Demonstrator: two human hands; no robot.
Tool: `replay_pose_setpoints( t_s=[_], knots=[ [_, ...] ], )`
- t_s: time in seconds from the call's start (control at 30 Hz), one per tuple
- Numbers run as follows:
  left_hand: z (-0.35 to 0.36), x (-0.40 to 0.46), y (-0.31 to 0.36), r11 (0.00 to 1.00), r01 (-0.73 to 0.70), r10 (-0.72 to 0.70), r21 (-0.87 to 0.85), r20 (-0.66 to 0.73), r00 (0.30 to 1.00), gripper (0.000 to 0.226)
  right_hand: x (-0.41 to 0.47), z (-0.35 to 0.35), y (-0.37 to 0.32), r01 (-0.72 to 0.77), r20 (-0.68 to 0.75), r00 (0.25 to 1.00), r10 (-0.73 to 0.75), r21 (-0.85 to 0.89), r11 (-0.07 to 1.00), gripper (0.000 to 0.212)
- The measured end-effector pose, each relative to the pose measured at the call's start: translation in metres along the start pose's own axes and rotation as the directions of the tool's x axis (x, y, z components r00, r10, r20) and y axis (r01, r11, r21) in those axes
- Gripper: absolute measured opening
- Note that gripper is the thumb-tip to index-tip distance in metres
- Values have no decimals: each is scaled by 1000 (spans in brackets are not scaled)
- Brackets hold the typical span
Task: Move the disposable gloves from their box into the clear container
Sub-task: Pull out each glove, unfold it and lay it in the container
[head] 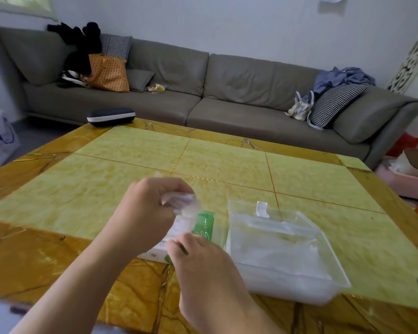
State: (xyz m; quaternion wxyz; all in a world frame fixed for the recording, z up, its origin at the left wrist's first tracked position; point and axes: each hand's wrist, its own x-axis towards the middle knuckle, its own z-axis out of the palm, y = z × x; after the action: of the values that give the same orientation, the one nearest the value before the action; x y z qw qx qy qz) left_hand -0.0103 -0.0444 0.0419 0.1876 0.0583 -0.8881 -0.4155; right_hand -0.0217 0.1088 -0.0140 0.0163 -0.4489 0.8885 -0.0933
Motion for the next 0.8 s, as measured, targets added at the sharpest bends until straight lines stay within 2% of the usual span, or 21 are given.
replay_pose_setpoints(
  t_s=[0.07,0.13,0.23,0.33,0.4,0.43,0.53,0.63,0.7,0.77,0.8],
  knots=[
    [1,-4,7,994,-107,105,33,43,994,55,-1,2,1,3,-39,999,-3,3,1000,57],
    [4,-7,13,980,-195,193,28,58,980,41,-2,3,1,-3,-73,997,3,-7,1000,53],
    [8,-9,16,974,-226,225,8,57,973,23,-5,-4,-3,-41,-63,997,40,-16,999,47],
    [7,-8,14,982,-182,183,-43,23,983,30,-4,-10,-4,-47,-26,999,47,1,999,52],
    [0,-6,10,990,-119,116,-70,-48,992,35,-1,-9,-3,-44,-5,999,44,16,999,56],
    [-4,-4,8,992,-90,81,-94,-90,993,33,0,-7,-2,-41,9,999,41,22,999,57],
    [-16,-3,10,967,-79,26,-244,-214,977,8,1,-1,-1,-39,17,999,39,28,999,58],
    [-26,-3,14,919,-108,-23,-380,-324,946,11,1,4,2,-23,-9,1000,23,13,1000,58],
    [-26,0,11,931,-30,-75,-363,-272,959,16,1,5,2,-14,-13,1000,14,-4,1000,60],
    [-22,2,4,968,123,-141,-220,-65,988,26,1,4,1,-4,5,1000,4,-11,1000,64],
    [-17,3,-2,978,188,-184,-94,50,982,32,1,3,1,2,13,1000,-1,-16,1000,65]
  ],
)
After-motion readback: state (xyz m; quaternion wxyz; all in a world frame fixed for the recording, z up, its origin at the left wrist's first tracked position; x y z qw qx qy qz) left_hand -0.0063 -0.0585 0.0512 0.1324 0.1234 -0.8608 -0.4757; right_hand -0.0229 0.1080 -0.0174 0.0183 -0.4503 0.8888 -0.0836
